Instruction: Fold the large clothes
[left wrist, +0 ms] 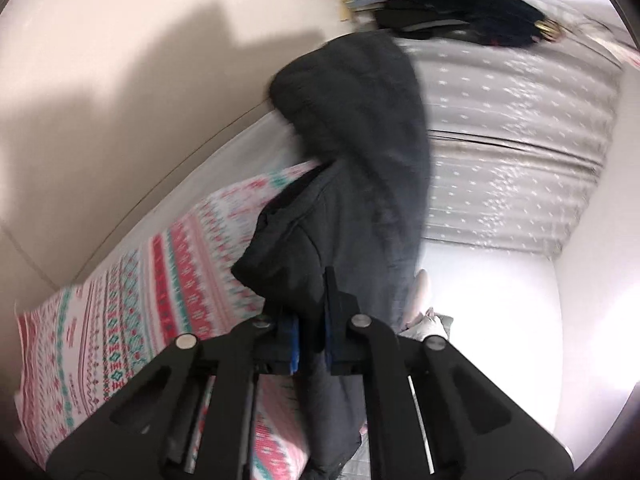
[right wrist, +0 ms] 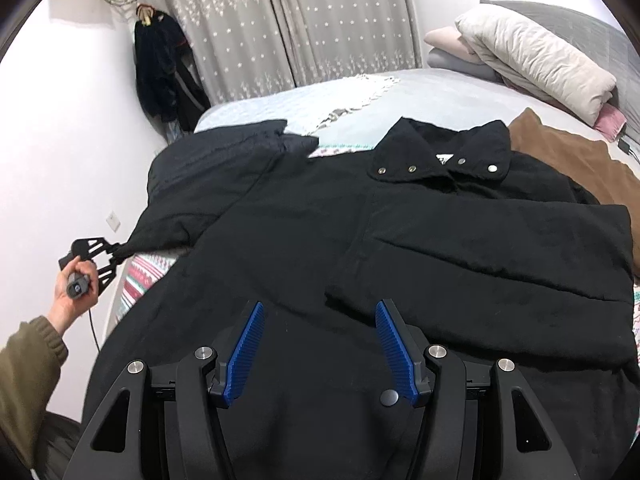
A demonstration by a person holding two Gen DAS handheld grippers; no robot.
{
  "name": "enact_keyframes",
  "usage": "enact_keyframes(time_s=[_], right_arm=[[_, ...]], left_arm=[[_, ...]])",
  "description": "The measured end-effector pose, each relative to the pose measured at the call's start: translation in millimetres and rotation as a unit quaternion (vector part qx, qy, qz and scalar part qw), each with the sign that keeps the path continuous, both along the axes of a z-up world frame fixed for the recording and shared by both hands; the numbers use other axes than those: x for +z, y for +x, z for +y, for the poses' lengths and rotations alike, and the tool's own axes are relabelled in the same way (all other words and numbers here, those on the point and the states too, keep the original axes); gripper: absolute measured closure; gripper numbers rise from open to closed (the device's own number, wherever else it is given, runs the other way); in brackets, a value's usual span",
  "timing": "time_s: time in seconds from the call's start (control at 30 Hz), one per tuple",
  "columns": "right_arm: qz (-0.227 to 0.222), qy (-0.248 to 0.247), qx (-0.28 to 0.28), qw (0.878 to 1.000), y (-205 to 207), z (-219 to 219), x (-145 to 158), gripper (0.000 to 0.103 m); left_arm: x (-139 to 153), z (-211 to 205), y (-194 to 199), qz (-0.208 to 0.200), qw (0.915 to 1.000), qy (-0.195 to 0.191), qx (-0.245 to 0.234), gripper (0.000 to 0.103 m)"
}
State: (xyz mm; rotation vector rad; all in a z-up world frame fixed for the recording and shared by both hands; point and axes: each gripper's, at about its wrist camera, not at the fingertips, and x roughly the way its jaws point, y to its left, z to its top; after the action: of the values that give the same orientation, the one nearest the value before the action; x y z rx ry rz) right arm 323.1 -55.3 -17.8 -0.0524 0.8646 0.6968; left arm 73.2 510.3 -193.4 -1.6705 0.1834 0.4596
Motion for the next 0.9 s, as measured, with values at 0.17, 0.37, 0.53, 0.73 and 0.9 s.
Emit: enact_keyframes(time_s=[0.17, 0.37, 0.53, 0.73, 0.9], right_arm=[[-0.001, 0.002, -0.002, 1.000, -1, -4, 5, 0.044], [0.002, 0.023, -0.016, 1.000, -1, -19, 16, 0.044], [0.023, 0.041, -0.046, 0.998, 9, -40, 18, 0.044], [0.094, 0.094, -0.094, 0.987, 35, -73, 4, 0.044], [0.132, 0.117, -0.126, 0.976, 51, -95, -16, 0.044]], left_arm=[[67, -6, 1, -0.018, 0.9951, 0.097, -0.011, 0.094], [173, -65, 35, -0.040, 0.9546, 0.288, -0.065, 0.094], [252, -209, 109, -0.086, 0.8684, 0.438, -0.216, 0.091], [213, -396, 181, -0.101, 0.7453, 0.483, -0.448, 0.040], [180, -465, 188, -0.041, 0.6686, 0.525, -0.525, 0.040]])
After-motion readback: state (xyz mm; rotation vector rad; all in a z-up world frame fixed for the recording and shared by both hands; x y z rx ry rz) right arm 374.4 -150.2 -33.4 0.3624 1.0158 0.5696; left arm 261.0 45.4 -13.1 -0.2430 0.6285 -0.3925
